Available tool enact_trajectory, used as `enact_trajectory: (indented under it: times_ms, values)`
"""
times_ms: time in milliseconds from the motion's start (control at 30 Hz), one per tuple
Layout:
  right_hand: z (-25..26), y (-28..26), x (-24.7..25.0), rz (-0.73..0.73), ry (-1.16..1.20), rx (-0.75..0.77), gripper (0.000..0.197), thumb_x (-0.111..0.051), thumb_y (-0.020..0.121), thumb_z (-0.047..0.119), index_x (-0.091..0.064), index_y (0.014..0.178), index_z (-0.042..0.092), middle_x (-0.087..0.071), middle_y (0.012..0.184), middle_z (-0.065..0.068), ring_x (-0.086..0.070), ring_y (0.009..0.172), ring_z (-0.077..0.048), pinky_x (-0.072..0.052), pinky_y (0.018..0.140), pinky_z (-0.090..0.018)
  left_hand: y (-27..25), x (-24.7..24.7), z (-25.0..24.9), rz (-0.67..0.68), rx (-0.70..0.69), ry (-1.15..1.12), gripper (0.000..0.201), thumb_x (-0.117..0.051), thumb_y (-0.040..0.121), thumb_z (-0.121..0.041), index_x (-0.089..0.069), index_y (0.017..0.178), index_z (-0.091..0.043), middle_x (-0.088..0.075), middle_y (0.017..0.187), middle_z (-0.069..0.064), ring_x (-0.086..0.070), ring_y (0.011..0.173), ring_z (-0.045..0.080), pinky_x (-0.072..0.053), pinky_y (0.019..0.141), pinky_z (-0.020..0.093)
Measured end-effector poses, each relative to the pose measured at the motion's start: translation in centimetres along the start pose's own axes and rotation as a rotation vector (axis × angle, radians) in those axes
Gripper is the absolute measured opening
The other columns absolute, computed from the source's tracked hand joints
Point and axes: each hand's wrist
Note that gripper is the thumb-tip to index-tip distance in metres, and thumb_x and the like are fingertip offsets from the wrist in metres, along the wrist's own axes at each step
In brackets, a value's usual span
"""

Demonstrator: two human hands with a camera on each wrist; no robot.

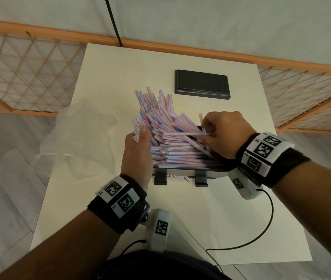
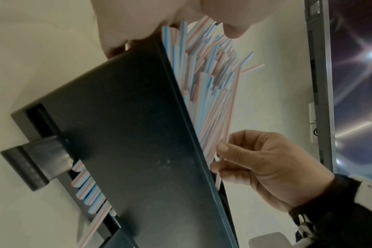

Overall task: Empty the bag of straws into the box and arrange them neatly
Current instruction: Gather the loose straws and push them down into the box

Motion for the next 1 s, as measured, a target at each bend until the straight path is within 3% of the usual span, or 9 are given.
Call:
enact_trajectory:
  times_ms: [167,300,433,500,633,700,833,933,1000]
  values:
    - [-1.8,-0.9,-0.2,0.127,-0.131,-0.121,0.041,-0.071,0.080,0.054,-0.069,0.093,0.015,-0.070,0.086,0.000,-0.063,0.082,-0.023,-0.054,0.079,-0.034,0.3,-0.1,0.4,0.016,0.030,-0.019,0.018,-0.045,0.108,-0.048,-0.052,0.097,-0.035,-0.056,0.098,-0.020,-0.052,0.089,-0.006,-0.040,0.081,0.022]
    - [-1.4,-0.9,-1.3,0.238,-0.179,-0.104,0.043,-0.075,0.075,0.056,-0.056,0.083,0.018,-0.062,0.080,0.001,-0.056,0.075,-0.023,-0.041,0.065,-0.028,0.3,-0.1,0.7,0.004,0.009,-0.008,0.033,-0.048,0.098,-0.062,-0.056,0.110,-0.032,-0.064,0.104,-0.017,-0.062,0.100,0.005,-0.047,0.091,0.029]
    - [-1.0,-0.6,-2.6,0.232,-0.121,-0.088,0.044,-0.078,0.073,0.051,-0.044,0.078,0.024,-0.048,0.073,0.009,-0.047,0.075,-0.022,-0.034,0.069,-0.027,0.2,-0.2,0.6,-0.003,0.020,0.000,0.022,-0.044,0.108,-0.049,-0.049,0.116,-0.029,-0.054,0.097,-0.025,-0.050,0.087,-0.013,-0.038,0.080,0.015]
    - [-1.0,-0.5,-2.9,0.225,-0.076,-0.062,0.042,-0.079,0.074,0.047,-0.045,0.082,0.023,-0.044,0.072,0.012,-0.047,0.077,-0.021,-0.033,0.070,-0.026,0.2,-0.2,0.5,-0.004,0.023,0.014,0.024,-0.043,0.108,-0.049,-0.047,0.120,-0.029,-0.050,0.095,-0.028,-0.047,0.084,-0.015,-0.035,0.077,0.013]
    - [-1.0,-0.7,-3.4,0.209,-0.049,-0.015,0.037,-0.075,0.079,0.043,-0.057,0.098,0.017,-0.055,0.084,0.005,-0.056,0.085,-0.024,-0.038,0.073,-0.027,0.2,-0.2,0.5,-0.004,0.038,-0.011,0.049,-0.043,0.107,-0.052,-0.048,0.144,-0.021,-0.055,0.111,-0.019,-0.050,0.109,0.006,-0.032,0.098,0.026]
    - [-0.9,-0.8,-3.4,0.210,-0.034,-0.007,0.031,-0.073,0.082,0.040,-0.056,0.095,0.018,-0.054,0.085,0.004,-0.053,0.083,-0.023,-0.037,0.073,-0.027,0.3,-0.3,0.5,0.000,0.043,-0.016,0.047,-0.044,0.106,-0.055,-0.050,0.140,-0.023,-0.056,0.116,-0.018,-0.051,0.111,0.006,-0.033,0.097,0.026]
    - [-0.4,-1.1,-3.4,0.203,-0.026,0.051,0.016,-0.064,0.087,0.030,-0.048,0.087,0.024,-0.052,0.087,-0.002,-0.056,0.090,-0.030,-0.038,0.074,-0.031,0.5,-0.3,0.6,0.018,0.044,-0.010,0.029,-0.044,0.107,-0.053,-0.048,0.124,-0.030,-0.053,0.102,-0.028,-0.049,0.091,-0.016,-0.035,0.091,0.020]
    - [0.1,-1.0,-3.0,0.140,-0.060,0.085,0.008,-0.058,0.087,0.021,-0.050,0.090,0.020,-0.046,0.086,-0.002,-0.057,0.090,-0.033,-0.039,0.072,-0.032,0.6,-0.2,0.8,0.020,0.019,-0.030,0.031,-0.046,0.106,-0.053,-0.053,0.120,-0.026,-0.060,0.108,-0.021,-0.054,0.098,-0.009,-0.038,0.096,0.028]
    - [0.3,-0.4,-2.7,0.108,-0.112,0.054,0.015,-0.055,0.089,0.019,-0.057,0.103,0.015,-0.046,0.090,-0.003,-0.057,0.091,-0.033,-0.035,0.070,-0.031,0.7,-0.1,1.0,0.007,0.000,-0.033,0.038,-0.050,0.095,-0.063,-0.057,0.113,-0.030,-0.066,0.112,-0.014,-0.061,0.104,0.000,-0.044,0.097,0.030]
Point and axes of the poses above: each hand's wrist, its own y-axis towards the middle knuckle, its own x-axis out of the back of the hand, z = x × y
